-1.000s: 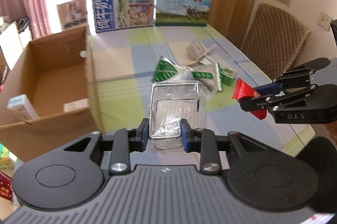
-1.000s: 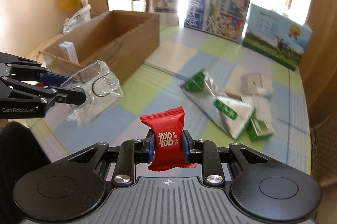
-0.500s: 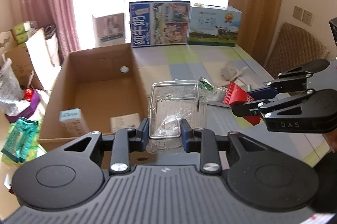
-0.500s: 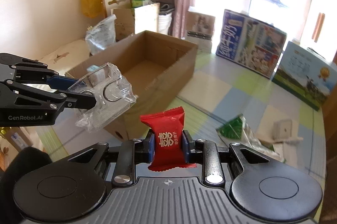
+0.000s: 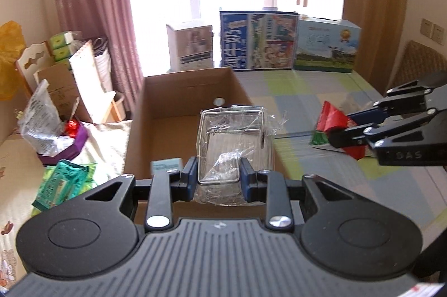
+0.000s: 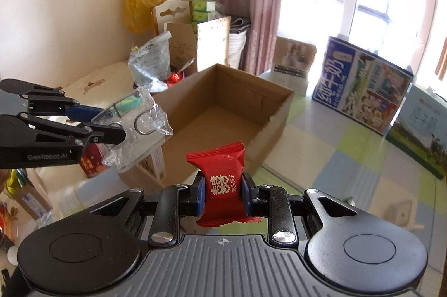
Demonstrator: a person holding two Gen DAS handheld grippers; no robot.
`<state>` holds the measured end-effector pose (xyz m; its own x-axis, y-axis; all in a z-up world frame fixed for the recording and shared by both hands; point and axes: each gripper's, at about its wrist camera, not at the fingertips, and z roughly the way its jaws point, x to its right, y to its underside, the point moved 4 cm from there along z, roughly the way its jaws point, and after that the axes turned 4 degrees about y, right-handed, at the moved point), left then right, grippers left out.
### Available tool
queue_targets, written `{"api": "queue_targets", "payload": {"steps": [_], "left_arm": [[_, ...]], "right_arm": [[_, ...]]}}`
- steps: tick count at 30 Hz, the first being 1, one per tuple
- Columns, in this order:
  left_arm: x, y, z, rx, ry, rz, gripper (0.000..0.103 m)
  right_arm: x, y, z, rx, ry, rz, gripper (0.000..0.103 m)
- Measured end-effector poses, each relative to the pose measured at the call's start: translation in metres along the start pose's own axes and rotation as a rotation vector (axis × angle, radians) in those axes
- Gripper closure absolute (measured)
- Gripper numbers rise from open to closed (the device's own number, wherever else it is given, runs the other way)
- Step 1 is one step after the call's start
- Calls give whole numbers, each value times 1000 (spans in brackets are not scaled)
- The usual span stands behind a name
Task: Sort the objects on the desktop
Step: 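Carry the clear package and red candy packet over the cardboard box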
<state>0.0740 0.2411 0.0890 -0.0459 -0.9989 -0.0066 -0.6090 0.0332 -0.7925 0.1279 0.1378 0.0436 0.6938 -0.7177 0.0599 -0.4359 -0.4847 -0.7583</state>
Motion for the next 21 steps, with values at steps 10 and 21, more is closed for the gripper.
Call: {"api": "queue_targets", "payload": {"steps": [10, 21], "left_arm": [[-40, -3, 32, -36, -39, -2, 77], [-72, 11, 65, -74, -69, -1, 77]], "right_arm": [[-7, -18, 40, -15, -35, -1, 80], [-8, -16, 69, -39, -46, 15, 80]]}}
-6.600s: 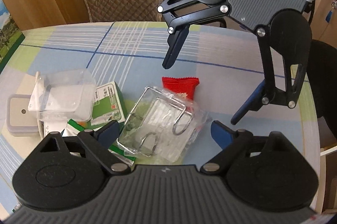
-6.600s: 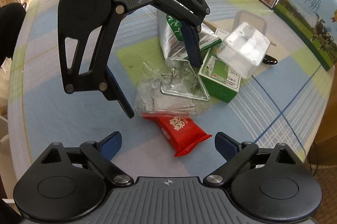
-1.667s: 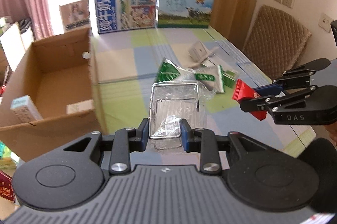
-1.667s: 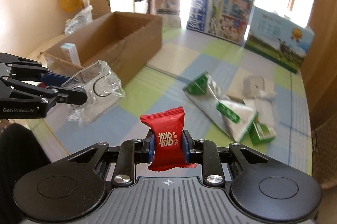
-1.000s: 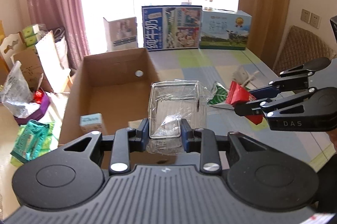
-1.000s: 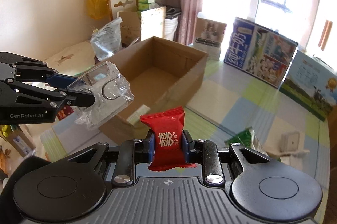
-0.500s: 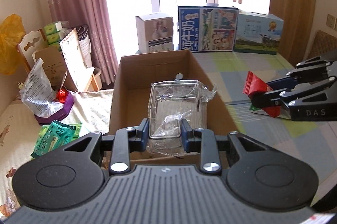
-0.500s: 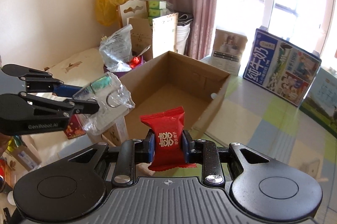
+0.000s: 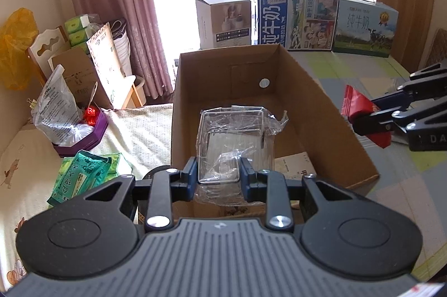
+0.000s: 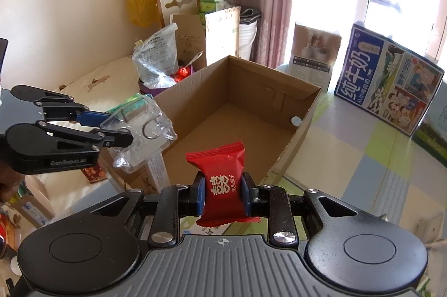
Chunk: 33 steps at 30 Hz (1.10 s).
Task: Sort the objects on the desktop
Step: 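Carry the clear package and red candy packet over the cardboard box, then open the left tool to drop the clear package into the box, then open the right tool to drop the red candy packet into the box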
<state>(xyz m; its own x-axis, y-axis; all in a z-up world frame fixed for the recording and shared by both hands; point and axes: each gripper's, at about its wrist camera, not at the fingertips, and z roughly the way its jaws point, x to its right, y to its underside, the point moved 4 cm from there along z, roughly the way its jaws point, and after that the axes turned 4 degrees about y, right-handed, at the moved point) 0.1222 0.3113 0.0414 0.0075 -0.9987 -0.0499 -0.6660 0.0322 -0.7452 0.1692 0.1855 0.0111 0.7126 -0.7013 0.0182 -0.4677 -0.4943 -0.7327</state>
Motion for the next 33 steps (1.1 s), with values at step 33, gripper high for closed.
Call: {"api": "queue_targets", "payload": {"steps": [33], "left_arm": [[-17, -6, 30, 63, 11, -60, 64]], "right_arm": [[6, -12, 43, 24, 7, 40, 48]]}}
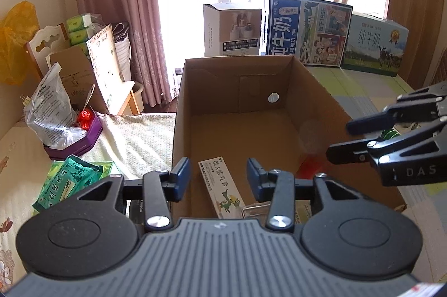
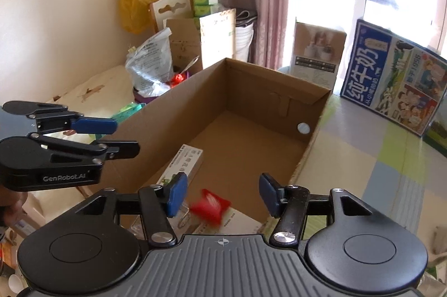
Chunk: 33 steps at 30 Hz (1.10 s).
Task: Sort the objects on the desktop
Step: 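Open the right tool to drop the red candy packet into the box, then move both tools back toward the silver tea bag and clear tray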
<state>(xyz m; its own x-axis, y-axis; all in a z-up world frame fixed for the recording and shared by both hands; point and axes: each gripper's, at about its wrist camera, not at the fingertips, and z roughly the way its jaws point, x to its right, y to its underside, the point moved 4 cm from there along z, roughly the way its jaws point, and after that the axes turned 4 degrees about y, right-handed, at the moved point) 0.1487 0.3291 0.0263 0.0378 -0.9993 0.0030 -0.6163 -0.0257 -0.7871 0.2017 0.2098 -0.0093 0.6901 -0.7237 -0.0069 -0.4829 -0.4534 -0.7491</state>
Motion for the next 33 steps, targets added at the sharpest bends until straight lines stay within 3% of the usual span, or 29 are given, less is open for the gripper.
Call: {"api": "queue_targets", "payload": {"steps": [12, 15, 18, 28, 33], "left_arm": [[16, 11, -19, -6, 17, -9, 57], [24, 13, -28, 1, 29, -15, 49], [33, 15, -37, 0, 30, -9, 48], [75, 19, -67, 2, 77, 31, 25], [100, 20, -82, 14, 103, 62, 17]], "right_arm": [[10, 13, -32, -13, 39, 26, 46], [11, 18, -44, -9, 50, 31, 42], [13, 23, -57, -2, 57, 45, 36], [29, 54, -102, 9, 88, 115, 7], [46, 86, -131, -4, 119, 162, 2]]}}
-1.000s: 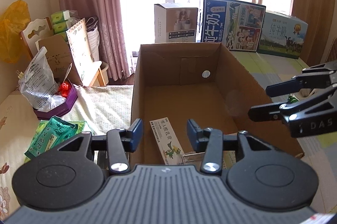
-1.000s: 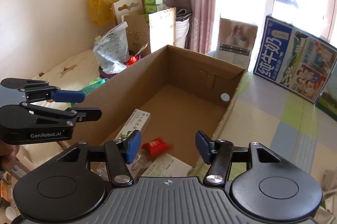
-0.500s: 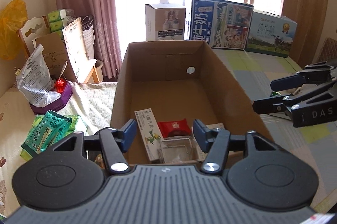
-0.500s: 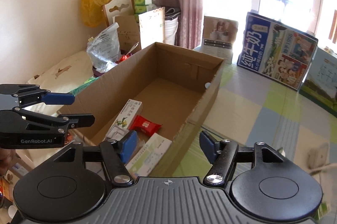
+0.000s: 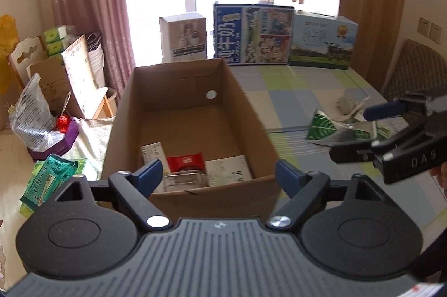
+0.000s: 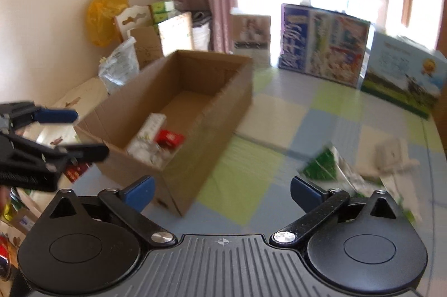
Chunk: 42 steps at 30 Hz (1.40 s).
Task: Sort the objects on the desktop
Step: 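Move both tools back toward the silver tea bag and clear tray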
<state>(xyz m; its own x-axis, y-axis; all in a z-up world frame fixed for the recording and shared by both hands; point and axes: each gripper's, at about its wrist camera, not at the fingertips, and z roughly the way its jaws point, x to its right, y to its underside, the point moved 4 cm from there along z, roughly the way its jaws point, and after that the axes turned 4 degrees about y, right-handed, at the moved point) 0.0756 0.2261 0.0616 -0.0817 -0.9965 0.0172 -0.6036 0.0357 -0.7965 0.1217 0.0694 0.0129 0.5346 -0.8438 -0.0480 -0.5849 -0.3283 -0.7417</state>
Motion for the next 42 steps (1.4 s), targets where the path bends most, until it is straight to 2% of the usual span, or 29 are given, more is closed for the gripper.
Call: {"api": "queue_targets", "payload": {"steps": [4, 10, 15, 22, 27, 42], "left_arm": [[29, 0, -6, 12, 39, 32, 9], [78, 5, -8, 2, 115, 89, 2], [114, 12, 1, -35, 170, 166, 2], [153, 16, 15, -86, 231, 270, 2], [174, 18, 24, -124, 243, 344, 2], [199, 29, 51, -189, 268, 437, 2]], "right_arm": [[27, 31, -23, -19, 50, 49, 2], [74, 74, -56, -43, 120, 116, 2], [104, 101, -83, -41, 159, 182, 2], [125, 120, -104, -33, 166, 223, 2], [137, 132, -106, -39, 157, 268, 2], [157, 151, -99, -72, 162, 332, 2]]}}
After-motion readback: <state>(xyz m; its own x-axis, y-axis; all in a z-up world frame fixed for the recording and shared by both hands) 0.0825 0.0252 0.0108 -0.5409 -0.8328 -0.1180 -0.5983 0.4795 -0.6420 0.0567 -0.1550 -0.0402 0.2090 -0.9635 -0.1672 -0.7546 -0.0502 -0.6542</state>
